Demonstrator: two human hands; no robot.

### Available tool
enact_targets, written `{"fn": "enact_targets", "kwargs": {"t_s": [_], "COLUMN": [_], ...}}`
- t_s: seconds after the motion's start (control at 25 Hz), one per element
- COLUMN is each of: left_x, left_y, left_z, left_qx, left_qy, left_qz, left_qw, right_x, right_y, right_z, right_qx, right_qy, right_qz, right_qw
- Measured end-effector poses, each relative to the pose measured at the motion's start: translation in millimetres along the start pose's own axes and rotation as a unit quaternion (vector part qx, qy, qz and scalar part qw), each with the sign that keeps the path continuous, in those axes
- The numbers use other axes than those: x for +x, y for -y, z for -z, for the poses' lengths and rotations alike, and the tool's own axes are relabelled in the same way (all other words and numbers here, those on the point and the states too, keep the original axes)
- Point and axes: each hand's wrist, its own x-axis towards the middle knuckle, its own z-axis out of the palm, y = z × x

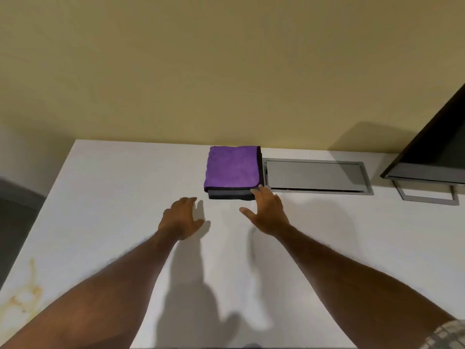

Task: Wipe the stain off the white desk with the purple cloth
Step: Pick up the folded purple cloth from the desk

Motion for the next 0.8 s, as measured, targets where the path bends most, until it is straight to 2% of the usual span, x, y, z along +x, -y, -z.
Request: {"fn": "enact_targets", "kwargs": {"t_s": [0.12, 0.24, 0.4, 0.52, 0.64, 0.8], "left_x": [40, 71, 109, 135, 150, 160], "left_y": [-14, -36, -52, -54, -52, -52], "left_z": [0, -1, -4, -8, -14, -18], "left_qx": [-0.120, -0.265, -0.303, -0.299, -0.347, -0.409], "left_qy": [0.014, -0.013, -0.012, -0.040, -0.055, -0.027], "left_qz": [0.060, 0.094, 0.104, 0.151, 0.182, 0.209], "left_qw": [0.991, 0.959, 0.947, 0.941, 0.918, 0.888], "right_x": [45, 80, 109, 129, 141, 147], "right_y": [-14, -21, -32, -39, -42, -40], "right_z": [1, 1, -8, -13, -19, -20], "right_qx": [0.057, 0.059, 0.079, 0.114, 0.119, 0.112], "right_qy": [-0.015, 0.007, -0.013, -0.022, -0.025, -0.034], "right_qz": [-0.018, -0.053, -0.098, -0.125, -0.153, -0.168], "right_qw": [0.998, 0.997, 0.992, 0.985, 0.981, 0.979]}}
